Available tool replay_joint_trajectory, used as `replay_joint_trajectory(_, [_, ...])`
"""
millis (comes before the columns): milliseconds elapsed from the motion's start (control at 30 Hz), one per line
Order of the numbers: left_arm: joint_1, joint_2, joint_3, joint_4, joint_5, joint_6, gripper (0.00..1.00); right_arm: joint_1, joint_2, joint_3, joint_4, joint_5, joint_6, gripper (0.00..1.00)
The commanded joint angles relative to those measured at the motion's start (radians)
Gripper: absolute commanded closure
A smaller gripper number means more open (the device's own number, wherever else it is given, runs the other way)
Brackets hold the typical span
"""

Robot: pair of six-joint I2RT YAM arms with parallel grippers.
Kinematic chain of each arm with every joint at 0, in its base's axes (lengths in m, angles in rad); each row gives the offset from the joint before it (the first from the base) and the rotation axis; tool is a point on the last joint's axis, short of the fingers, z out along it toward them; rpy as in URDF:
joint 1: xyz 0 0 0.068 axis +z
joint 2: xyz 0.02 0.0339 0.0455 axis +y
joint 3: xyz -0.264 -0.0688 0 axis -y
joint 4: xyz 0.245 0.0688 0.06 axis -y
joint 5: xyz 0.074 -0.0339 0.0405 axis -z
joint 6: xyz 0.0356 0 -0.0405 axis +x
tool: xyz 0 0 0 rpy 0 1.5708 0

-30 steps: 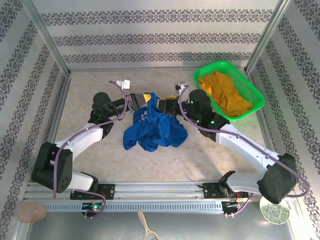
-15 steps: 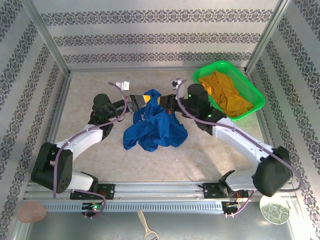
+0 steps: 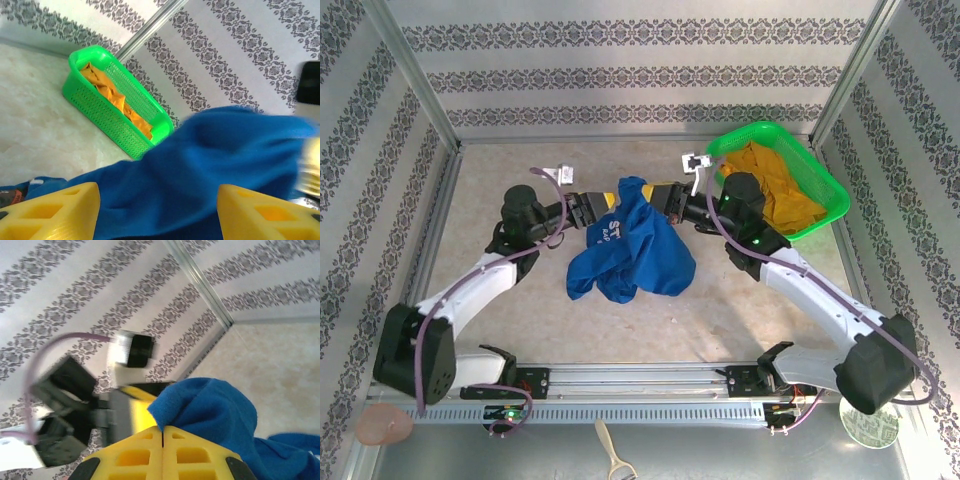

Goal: Fold the inside-out t-shirt

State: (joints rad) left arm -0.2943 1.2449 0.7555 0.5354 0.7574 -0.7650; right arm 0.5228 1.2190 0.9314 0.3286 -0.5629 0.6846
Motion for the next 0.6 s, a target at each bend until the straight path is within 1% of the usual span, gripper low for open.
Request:
replay_joint_trajectory(0, [-0.028,-0.121,-0.001,-0.152,-0.046,0.139,0.37,-0.007,0.017,-0.031,0.087,0.016,0.050,1.00])
replay_joint_trajectory(67, [-0.080,-0.155,0.016,-0.252,-0.080,0.220,0.37,-0.007,0.029,-0.036,0.090,0.017,0.055,1.00])
replay_joint_trajectory(167, [-0.162,-0.143,0.059,-0.363,-0.130,0.326,0.38,-0.005,0.040,-0.041,0.097,0.021,0.059,1.00])
replay_joint_trajectory(333, [-0.240,-0.054,0.136,-0.420,-0.180,0.411,0.38,0.002,0.040,-0.046,0.100,0.031,0.066,1.00])
replay_joint_trajectory(467, [-0.257,0.010,0.174,-0.413,-0.217,0.433,0.38,0.011,0.038,-0.046,0.098,0.032,0.071,1.00])
replay_joint_trajectory(500, [-0.258,0.020,0.179,-0.409,-0.226,0.433,0.39,0.014,0.037,-0.046,0.099,0.033,0.072,1.00])
replay_joint_trajectory(533, [-0.259,0.033,0.187,-0.405,-0.239,0.437,0.43,0.016,0.037,-0.046,0.098,0.034,0.072,1.00])
replay_joint_trajectory(567, [-0.259,0.042,0.191,-0.398,-0.254,0.438,0.51,0.018,0.036,-0.048,0.099,0.036,0.072,1.00])
